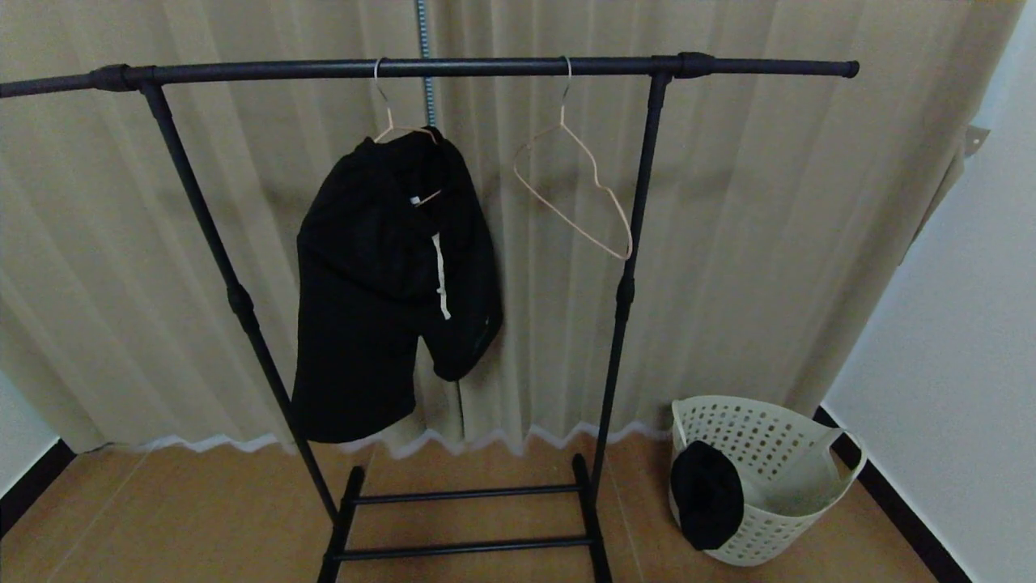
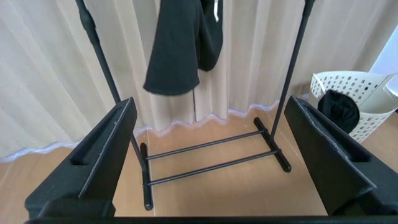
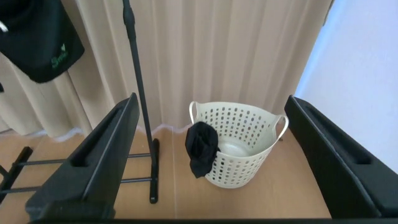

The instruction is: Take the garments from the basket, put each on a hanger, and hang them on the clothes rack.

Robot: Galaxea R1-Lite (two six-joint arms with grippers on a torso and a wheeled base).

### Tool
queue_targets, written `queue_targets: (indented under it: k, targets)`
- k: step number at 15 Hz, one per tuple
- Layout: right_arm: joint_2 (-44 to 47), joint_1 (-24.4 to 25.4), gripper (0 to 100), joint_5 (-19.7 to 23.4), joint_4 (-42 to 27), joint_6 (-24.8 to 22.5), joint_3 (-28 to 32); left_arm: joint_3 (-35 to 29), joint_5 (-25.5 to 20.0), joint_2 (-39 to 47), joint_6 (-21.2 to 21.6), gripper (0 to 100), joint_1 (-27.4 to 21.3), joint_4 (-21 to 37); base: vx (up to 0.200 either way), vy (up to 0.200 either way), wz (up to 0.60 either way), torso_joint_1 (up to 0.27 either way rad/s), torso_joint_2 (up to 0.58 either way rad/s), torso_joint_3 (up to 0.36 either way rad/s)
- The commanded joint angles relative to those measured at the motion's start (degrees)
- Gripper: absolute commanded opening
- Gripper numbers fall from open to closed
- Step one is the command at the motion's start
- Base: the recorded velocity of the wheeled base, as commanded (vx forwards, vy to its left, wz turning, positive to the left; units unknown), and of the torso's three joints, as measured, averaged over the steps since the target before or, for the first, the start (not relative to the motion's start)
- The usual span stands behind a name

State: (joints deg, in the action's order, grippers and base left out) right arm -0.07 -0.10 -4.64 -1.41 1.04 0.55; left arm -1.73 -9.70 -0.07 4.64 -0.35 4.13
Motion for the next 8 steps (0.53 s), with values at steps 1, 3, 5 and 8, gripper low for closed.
queue_targets:
  k: [1, 3, 5, 8]
  targets:
    - [0.1, 0.0, 100, 0.0, 0.0, 0.0, 0.0, 0.1, 0.0, 0.1, 0.0, 100, 0.0, 0.0, 0.0, 0.0, 0.0, -0.173, 0.5, 0.32]
    - [0.1, 0.0, 100, 0.0, -0.1, 0.0, 0.0, 0.0, 0.0, 0.1, 0.0, 100, 0.0, 0.0, 0.0, 0.0, 0.0, -0.168, 0.5, 0.327]
    - [0.1, 0.0, 100, 0.0, 0.0, 0.0, 0.0, 0.0, 0.0, 0.1, 0.0, 100, 0.0, 0.0, 0.0, 0.0, 0.0, -0.158, 0.49, 0.332]
    - [0.1, 0.0, 100, 0.0, -0.1, -0.1, 0.0, 0.0, 0.0, 0.1, 0.0, 100, 0.0, 0.0, 0.0, 0.0, 0.0, -0.126, 0.43, 0.3]
